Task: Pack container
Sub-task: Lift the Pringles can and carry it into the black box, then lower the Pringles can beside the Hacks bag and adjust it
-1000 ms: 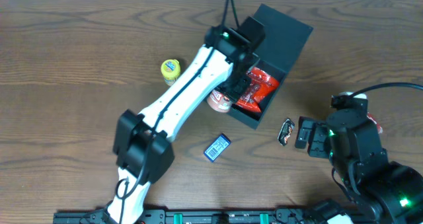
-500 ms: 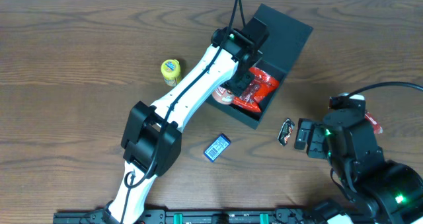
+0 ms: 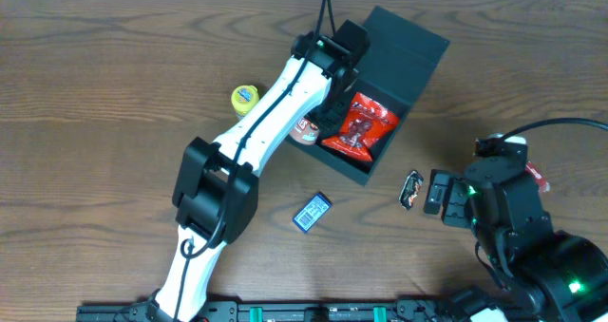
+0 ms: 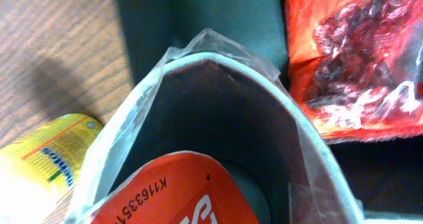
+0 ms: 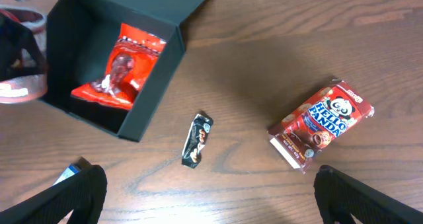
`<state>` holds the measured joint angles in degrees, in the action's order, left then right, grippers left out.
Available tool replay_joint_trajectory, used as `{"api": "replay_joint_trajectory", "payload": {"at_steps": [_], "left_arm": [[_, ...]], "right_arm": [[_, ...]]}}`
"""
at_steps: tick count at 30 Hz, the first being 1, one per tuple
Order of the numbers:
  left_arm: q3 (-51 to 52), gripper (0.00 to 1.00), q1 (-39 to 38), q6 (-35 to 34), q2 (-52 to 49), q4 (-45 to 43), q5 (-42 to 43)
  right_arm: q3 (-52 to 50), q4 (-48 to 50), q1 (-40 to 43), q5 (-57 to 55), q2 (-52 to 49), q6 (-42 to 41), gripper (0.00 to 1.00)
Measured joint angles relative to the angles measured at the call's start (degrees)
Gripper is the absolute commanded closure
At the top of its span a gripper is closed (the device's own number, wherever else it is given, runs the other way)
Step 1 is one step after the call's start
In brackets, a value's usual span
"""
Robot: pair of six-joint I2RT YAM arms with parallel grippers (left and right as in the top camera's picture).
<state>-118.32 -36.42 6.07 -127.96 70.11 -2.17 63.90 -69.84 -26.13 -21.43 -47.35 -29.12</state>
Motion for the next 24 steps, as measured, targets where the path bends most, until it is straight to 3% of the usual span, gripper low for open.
{"api": "replay_joint_trajectory", "payload": {"at_steps": [13, 15, 18, 23, 24], "left_arm": [[-0.5, 0.77, -0.1, 0.0, -6.6, 1.5, -1.1], [-0.5, 0.69, -0.1, 0.0, -6.6, 2.6, -1.8], [-0.5, 0.65, -0.1, 0.0, -6.6, 4.2, -3.0], [-0.5, 0.35, -0.1, 0.2, -6.6, 4.5, -4.0], [-0.5, 0.22, -0.1, 0.1, -6.6, 4.6, -4.2]], "right_arm": [[0.0, 0.2, 0.0, -0.1, 0.0, 0.0, 0.01], [0.0, 0.2, 0.0, -0.3, 0.0, 0.0, 0.01], [0.0, 0.2, 0.0, -0.5, 0.0, 0.0, 0.01], [0.0, 0.2, 0.0, -1.0, 0.0, -0.4, 0.01], [0.0, 0.3, 0.0, -1.0, 0.0, -0.4, 0.01]]}}
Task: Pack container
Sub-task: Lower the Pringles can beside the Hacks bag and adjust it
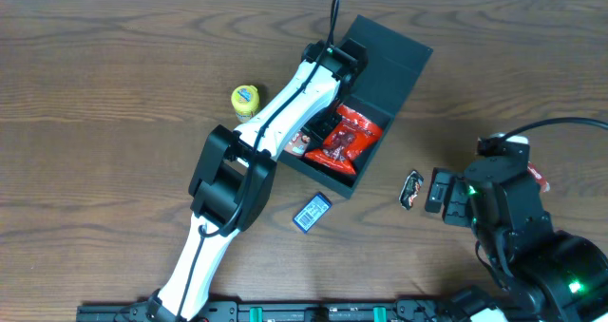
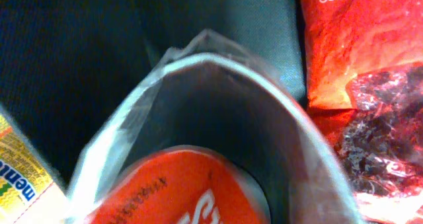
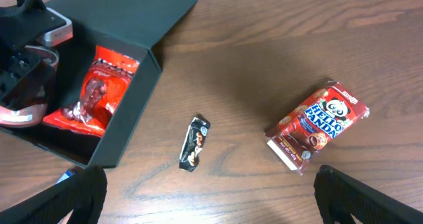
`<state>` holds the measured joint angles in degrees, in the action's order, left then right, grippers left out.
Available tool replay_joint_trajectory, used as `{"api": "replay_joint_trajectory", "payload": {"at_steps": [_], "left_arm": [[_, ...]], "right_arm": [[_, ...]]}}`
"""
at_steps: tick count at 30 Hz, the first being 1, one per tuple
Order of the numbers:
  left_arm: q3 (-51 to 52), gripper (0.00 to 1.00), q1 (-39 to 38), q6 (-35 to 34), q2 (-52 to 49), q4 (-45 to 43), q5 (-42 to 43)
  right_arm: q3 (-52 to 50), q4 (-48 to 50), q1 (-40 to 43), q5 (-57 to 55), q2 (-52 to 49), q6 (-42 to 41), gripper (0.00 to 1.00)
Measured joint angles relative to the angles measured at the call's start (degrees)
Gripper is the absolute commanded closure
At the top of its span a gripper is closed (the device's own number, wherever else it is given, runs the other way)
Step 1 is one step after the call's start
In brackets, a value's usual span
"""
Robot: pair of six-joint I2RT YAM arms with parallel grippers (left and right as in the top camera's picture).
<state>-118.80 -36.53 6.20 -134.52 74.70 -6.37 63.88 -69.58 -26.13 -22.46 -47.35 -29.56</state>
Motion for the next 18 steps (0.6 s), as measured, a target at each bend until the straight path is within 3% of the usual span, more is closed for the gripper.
{"api": "replay_joint_trajectory", "payload": {"at_steps": [2, 13, 18], "left_arm": [[0.0, 0.02, 0.0, 0.1, 0.0, 0.1, -0.3], [-0.9, 0.05, -1.3, -0.1, 0.0, 2.6, -0.7], [-8.6, 0.05, -2.5, -0.1, 0.0, 6.9, -0.7]], "right_arm": [[0.0, 0.0, 0.0, -0.1, 0.0, 0.0, 0.01], [0.0, 0.0, 0.0, -0.1, 0.0, 0.0, 0.01], [0.0, 0.0, 0.0, -0.2, 0.0, 0.0, 0.01]]}}
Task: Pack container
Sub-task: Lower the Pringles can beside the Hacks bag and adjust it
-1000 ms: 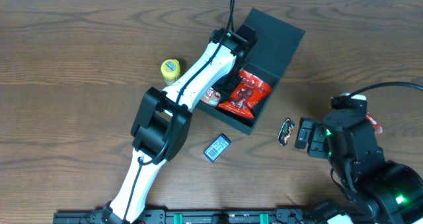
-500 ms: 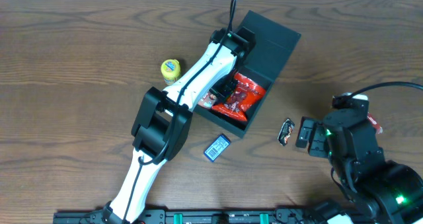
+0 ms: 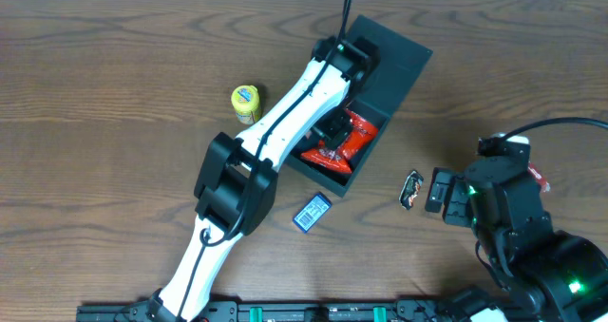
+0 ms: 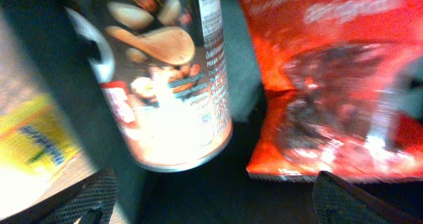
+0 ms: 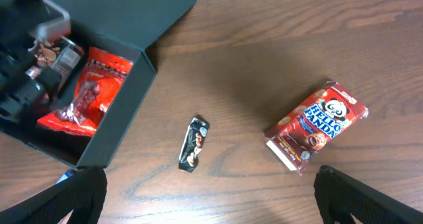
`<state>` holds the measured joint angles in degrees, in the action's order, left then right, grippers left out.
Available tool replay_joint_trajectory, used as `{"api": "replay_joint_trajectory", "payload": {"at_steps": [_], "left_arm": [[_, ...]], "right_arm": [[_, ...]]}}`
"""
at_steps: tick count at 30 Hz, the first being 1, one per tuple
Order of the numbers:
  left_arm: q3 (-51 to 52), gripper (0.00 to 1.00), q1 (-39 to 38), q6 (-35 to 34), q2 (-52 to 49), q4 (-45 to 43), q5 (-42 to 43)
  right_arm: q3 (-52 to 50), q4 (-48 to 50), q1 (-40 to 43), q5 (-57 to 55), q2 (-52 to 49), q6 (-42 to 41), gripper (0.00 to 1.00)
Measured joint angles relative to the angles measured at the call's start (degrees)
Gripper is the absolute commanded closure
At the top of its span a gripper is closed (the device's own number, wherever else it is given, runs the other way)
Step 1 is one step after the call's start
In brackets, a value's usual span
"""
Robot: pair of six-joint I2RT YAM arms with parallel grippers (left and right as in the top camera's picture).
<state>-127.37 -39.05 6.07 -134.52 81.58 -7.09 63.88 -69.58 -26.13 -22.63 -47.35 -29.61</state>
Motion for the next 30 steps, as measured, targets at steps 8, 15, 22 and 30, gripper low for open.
{"api": "replay_joint_trajectory", "payload": {"at_steps": [8, 15, 22, 30], "left_arm": [[-12.0, 0.05, -0.5, 0.8, 0.0, -1.6, 1.0], [-12.5, 0.05, -0.5, 7.0, 0.0, -8.5, 10.0], [-11.4, 0.05, -0.4, 12.0, 0.0, -13.0, 15.1], [-4.3, 0.05, 2.5, 13.0, 0.0, -15.7, 19.4]], "right_arm": [[0.0, 0.0, 0.0, -0.1, 0.0, -0.2, 0.01], [0.0, 0.0, 0.0, -0.1, 0.0, -0.2, 0.01], [0.0, 0.0, 0.0, -0.1, 0.0, -0.2, 0.01], [0.0, 0.0, 0.0, -0.1, 0.0, -0.6, 0.01]]}}
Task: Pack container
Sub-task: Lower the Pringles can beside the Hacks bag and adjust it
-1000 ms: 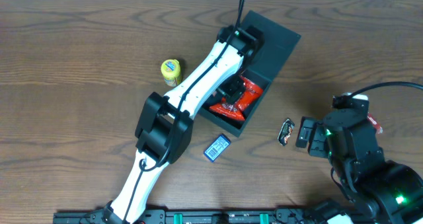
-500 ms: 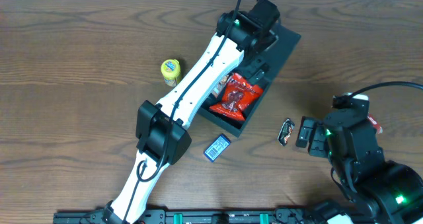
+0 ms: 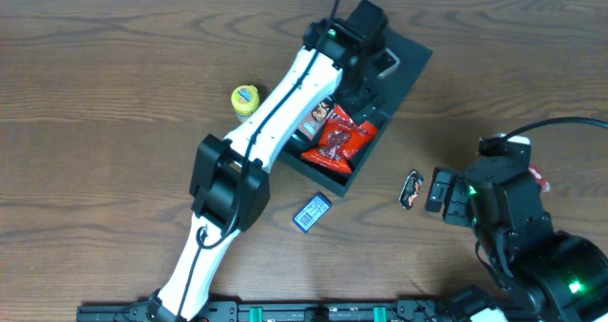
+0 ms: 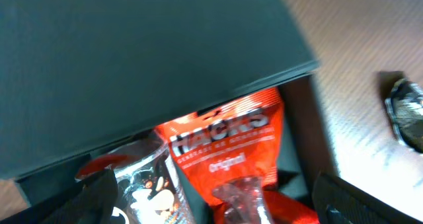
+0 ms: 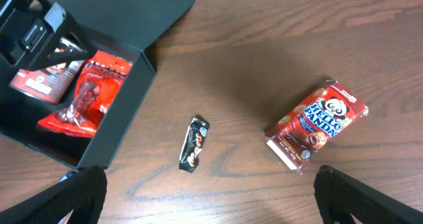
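Observation:
The black box (image 3: pixel 366 161) stands open, its lid (image 3: pixel 397 51) folded back. Inside lie a chips can (image 3: pixel 318 118) and, to its right, a red Hacks bag (image 3: pixel 340 140). My left gripper (image 3: pixel 372 70) hovers open over the box's far end near the lid, holding nothing. The left wrist view shows the can (image 4: pixel 142 191) and the bag (image 4: pixel 228 145) below the lid (image 4: pixel 132 59). My right gripper (image 5: pixel 215 204) is open and empty over the table, with a small dark candy wrapper (image 5: pixel 195 143) and a Hello Panda box (image 5: pixel 317 125) ahead of it.
A yellow tub (image 3: pixel 245 99) sits left of the box. A blue packet (image 3: pixel 312 212) lies in front of it. The dark candy wrapper (image 3: pixel 412 189) lies just left of the right gripper (image 3: pixel 435 194). The left arm (image 3: pixel 275 123) stretches diagonally across the table's middle.
My left gripper was low inside the box, open just over the can and bag. It now sits higher and farther back, by the lid. The can stays in the box. The right arm is still.
First my left gripper held the chips can at the box's left wall, beside the yellow tub. Then the can was inside the box, still gripped, and the box had turned a little. After that the gripper was open with the can lying in the box; now it is raised.

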`<state>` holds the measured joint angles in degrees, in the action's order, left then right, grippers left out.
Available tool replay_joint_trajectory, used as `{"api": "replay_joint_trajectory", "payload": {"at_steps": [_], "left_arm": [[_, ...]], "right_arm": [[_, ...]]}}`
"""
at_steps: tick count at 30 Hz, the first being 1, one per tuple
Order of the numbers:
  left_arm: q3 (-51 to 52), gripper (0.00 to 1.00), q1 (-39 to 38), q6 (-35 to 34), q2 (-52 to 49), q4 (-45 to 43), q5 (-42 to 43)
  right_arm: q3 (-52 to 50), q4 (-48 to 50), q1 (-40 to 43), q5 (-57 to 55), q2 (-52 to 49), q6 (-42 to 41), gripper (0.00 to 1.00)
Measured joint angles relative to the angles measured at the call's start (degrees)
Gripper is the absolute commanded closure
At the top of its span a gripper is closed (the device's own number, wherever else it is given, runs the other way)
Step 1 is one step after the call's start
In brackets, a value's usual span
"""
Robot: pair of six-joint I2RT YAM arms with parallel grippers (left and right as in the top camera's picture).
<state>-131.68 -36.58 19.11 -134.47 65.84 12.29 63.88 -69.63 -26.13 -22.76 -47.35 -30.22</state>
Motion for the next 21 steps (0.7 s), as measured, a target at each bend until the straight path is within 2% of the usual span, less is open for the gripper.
{"api": "replay_joint_trajectory", "payload": {"at_steps": [7, 21], "left_arm": [[4.9, 0.05, 2.7, 0.0, 0.0, -3.7, 1.8], [9.5, 0.05, 2.4, -1.7, 0.0, -9.4, 3.7]], "right_arm": [[0.0, 0.0, 0.0, -0.1, 0.0, -0.2, 0.01], [0.0, 0.0, 0.0, -0.2, 0.0, -0.4, 0.01]]}}
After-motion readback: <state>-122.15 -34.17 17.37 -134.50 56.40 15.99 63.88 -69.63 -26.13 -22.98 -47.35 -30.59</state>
